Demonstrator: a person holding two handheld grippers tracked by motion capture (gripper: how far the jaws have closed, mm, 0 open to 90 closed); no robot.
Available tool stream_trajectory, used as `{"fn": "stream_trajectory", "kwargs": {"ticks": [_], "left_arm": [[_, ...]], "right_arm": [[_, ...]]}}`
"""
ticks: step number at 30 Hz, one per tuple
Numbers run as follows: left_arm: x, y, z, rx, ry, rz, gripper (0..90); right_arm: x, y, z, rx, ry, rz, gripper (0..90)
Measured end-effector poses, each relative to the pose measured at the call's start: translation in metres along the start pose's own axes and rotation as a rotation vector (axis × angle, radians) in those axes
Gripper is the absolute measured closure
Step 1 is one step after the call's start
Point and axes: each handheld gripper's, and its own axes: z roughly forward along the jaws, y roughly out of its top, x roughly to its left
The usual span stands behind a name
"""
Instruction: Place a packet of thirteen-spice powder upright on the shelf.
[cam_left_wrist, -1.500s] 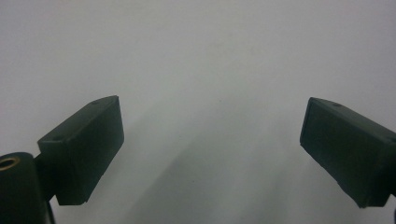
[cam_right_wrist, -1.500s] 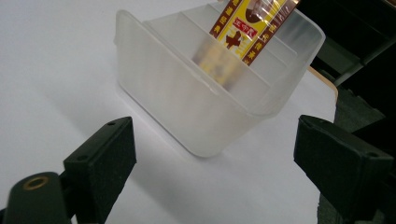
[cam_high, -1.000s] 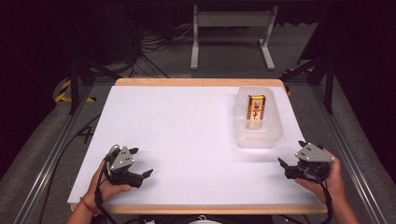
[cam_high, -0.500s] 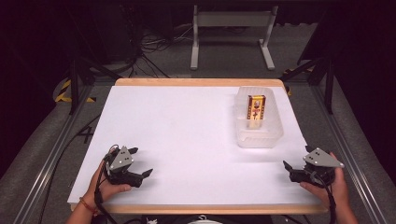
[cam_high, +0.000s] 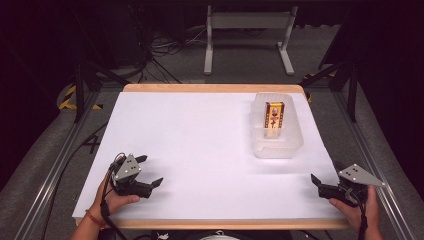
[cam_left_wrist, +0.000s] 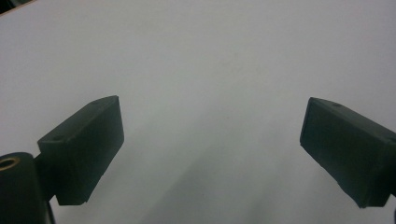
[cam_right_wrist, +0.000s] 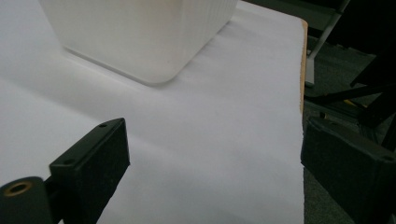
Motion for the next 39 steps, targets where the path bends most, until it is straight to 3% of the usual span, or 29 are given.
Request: {"fn": "stream_trajectory", "kwargs": {"ticks": [5,17,39], "left_arm": [[-0.001,0.001,-0.002,-0.019,0.011,0.001,6.8],[0.001,0.001,-0.001,-0.027,0.004,0.003,6.5],[0.001,0.002,0.001,-0.013,0.012,0.007,6.5]], "right_arm": [[0.002,0.001,0.0,-0.006,0.009,-0.005,9.0],[0.02,0.004,0.004,0.014,0.007,-0.076,8.8],[0.024,0.003,0.01,0.022,0.029,-0.093,8.7]]}}
